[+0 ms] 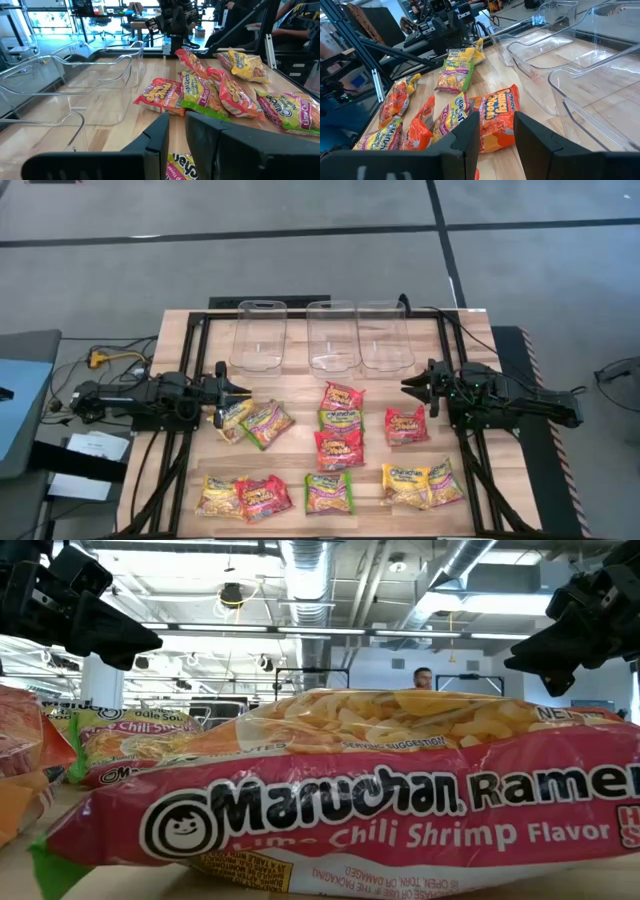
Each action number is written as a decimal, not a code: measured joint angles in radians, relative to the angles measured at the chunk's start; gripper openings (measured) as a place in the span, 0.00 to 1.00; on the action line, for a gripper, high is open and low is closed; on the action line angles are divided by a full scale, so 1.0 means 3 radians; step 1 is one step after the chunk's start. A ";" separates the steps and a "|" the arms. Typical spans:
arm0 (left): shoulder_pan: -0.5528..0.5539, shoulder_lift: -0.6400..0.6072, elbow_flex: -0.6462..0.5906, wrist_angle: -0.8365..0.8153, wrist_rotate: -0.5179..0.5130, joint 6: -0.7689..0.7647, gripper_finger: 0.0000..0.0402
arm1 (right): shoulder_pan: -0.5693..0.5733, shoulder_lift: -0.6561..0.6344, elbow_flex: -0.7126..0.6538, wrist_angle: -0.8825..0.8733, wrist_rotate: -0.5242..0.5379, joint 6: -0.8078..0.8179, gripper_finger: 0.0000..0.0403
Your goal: Sort Maruchan noodles
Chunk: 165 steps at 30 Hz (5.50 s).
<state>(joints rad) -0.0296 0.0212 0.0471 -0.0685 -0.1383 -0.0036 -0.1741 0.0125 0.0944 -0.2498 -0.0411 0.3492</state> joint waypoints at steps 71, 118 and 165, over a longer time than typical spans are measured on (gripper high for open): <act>0.0000 0.0001 -0.0001 0.0001 -0.0001 -0.0488 0.13 | -0.0017 0.0000 0.0000 0.0038 0.0058 -0.0366 0.36; 0.0000 0.0001 -0.0001 0.0001 -0.0001 -0.0500 0.13 | -0.0017 0.0001 0.0655 0.2635 0.0252 -0.1443 0.65; 0.0000 0.0001 -0.0001 0.0001 -0.0014 -0.0453 0.13 | -0.0009 0.2309 0.2238 -0.1969 -0.0255 0.0388 0.66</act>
<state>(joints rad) -0.0296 0.0214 0.0467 -0.0681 -0.1425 -0.1394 -0.1768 0.7053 0.7658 -0.8405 -0.1177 0.4656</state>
